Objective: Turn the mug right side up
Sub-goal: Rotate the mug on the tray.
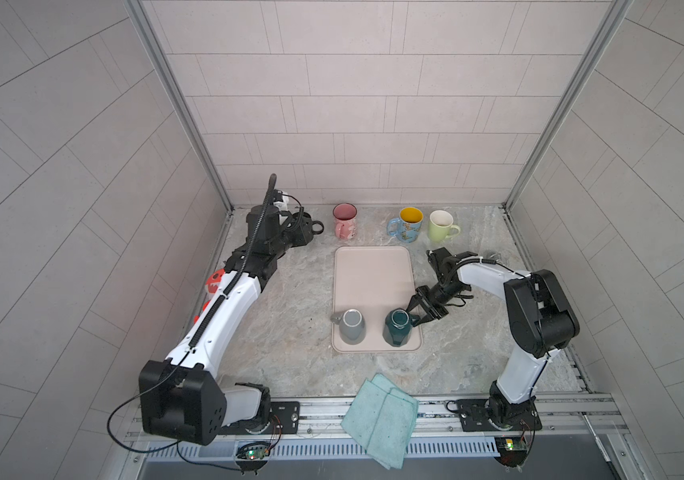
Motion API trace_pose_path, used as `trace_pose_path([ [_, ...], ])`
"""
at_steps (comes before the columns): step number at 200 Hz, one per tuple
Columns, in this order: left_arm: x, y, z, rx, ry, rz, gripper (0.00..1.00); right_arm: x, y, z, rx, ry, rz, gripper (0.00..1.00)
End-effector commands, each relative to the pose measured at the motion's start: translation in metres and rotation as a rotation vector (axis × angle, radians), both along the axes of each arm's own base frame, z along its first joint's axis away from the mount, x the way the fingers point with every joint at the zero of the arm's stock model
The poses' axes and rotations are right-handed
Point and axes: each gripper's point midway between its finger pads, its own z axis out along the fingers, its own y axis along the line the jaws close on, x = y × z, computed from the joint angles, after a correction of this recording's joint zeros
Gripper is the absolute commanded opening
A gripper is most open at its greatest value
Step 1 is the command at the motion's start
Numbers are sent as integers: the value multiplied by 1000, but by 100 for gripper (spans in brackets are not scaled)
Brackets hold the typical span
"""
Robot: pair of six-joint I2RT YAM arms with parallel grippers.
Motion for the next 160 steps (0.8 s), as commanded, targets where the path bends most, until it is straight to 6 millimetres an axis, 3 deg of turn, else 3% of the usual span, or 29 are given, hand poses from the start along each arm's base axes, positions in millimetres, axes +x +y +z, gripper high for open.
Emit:
trace_pose_path([
  [1, -5, 4, 4, -5, -13, 9, 50, -7, -1, 4, -20, 42, -5, 45],
  [37, -5, 4, 2, -6, -10, 11, 50, -5, 0, 6, -19, 34, -5, 44],
  [119, -5, 6, 1, -8, -8, 15, 50, -6, 3, 9, -15, 35, 3, 26],
  [160, -5, 6, 0, -9, -4, 15, 50, -5, 4, 6, -16, 32, 3, 23],
])
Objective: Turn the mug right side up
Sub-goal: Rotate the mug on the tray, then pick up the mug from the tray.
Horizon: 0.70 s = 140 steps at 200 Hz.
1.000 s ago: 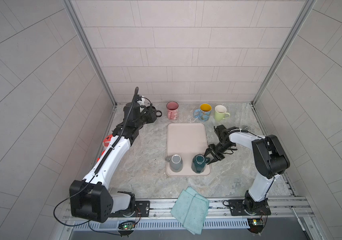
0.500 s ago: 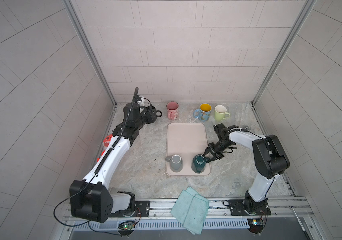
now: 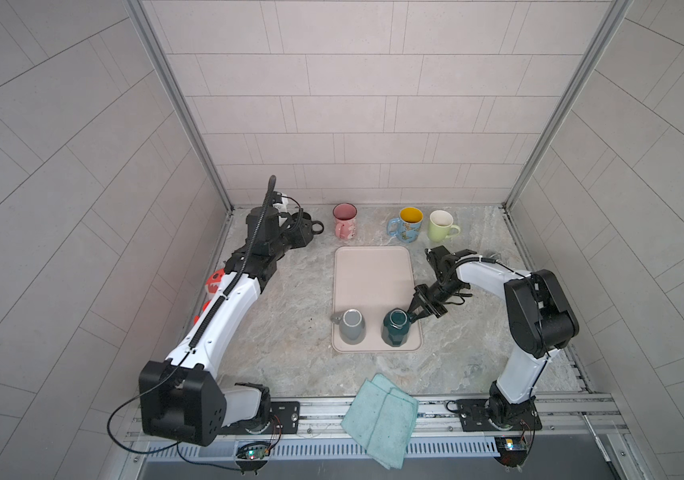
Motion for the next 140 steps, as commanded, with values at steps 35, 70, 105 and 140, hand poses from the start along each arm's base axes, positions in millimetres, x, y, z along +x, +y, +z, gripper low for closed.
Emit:
trace_pose_path([
  [35, -3, 4, 5, -10, -16, 12, 50, -4, 2, -3, -19, 22, -19, 16],
  [70, -2, 4, 4, -9, -12, 13, 50, -2, 3, -5, -18, 15, -21, 11],
  [105, -3, 5, 4, -8, -12, 13, 50, 3, 4, -4, -17, -5, -26, 0],
  [140, -2, 4, 4, -10, -10, 12, 50, 11, 4, 0, -21, -55, -23, 0],
])
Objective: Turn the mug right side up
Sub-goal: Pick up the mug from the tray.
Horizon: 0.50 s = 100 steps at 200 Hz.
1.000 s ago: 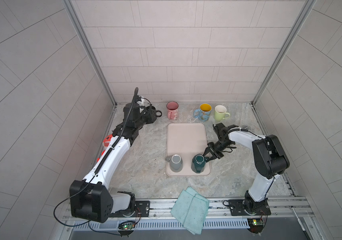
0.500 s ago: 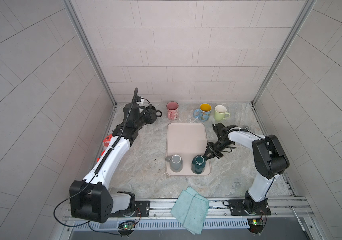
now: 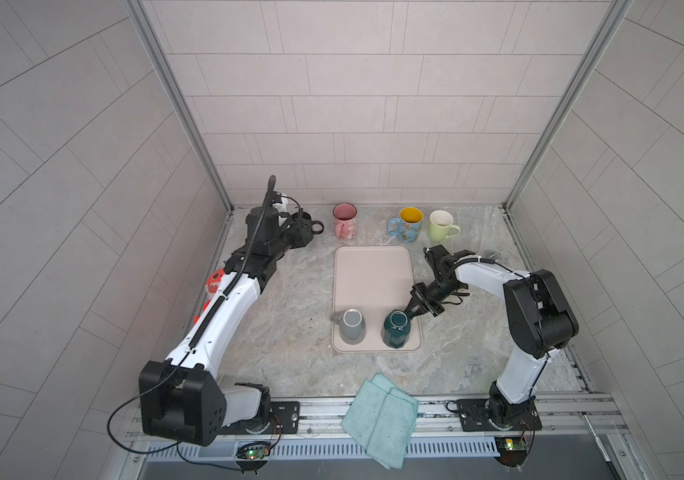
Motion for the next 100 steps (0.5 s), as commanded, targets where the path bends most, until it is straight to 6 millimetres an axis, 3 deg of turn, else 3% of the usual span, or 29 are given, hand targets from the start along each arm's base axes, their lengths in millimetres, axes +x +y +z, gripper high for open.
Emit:
trace_pose_path([
  [1, -2, 3, 4, -10, -11, 9, 50, 4, -3, 0, -42, -19, -19, 0],
  [100, 0, 0, 7, -29, -12, -5, 50, 41, 2, 28, -29, -256, 15, 0],
])
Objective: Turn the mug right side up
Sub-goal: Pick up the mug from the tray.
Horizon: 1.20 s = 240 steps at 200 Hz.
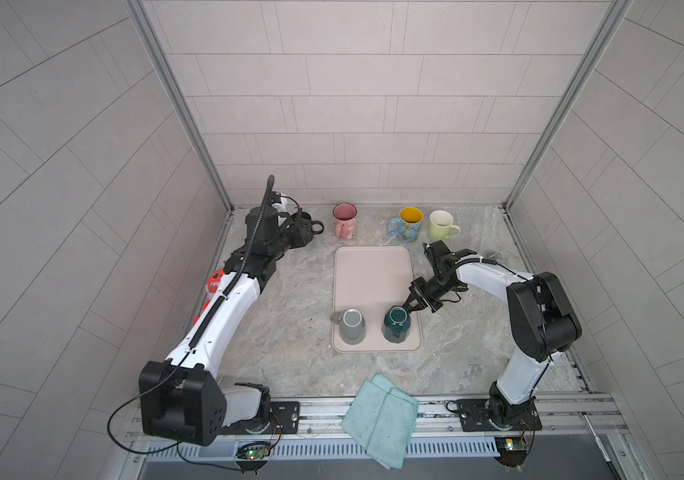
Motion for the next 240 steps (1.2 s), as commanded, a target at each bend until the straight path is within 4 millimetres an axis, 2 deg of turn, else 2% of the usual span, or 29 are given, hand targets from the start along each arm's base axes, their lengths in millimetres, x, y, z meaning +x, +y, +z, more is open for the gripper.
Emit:
trace_pose_path([
  [1, 0, 0, 7, -13, -17, -5, 50, 19, 0, 21, -13, -121, 7, 0],
  [93, 1, -2, 6, -21, -12, -14, 50, 40, 14, 34, 24, -261, 44, 0],
  [182, 1, -3, 5, -22, -5, -19, 50, 50, 21, 39, 47, -332, 58, 0],
  [240, 3, -5, 4, -26, -2, -23, 50, 58, 32, 43, 84, -382, 75, 0],
])
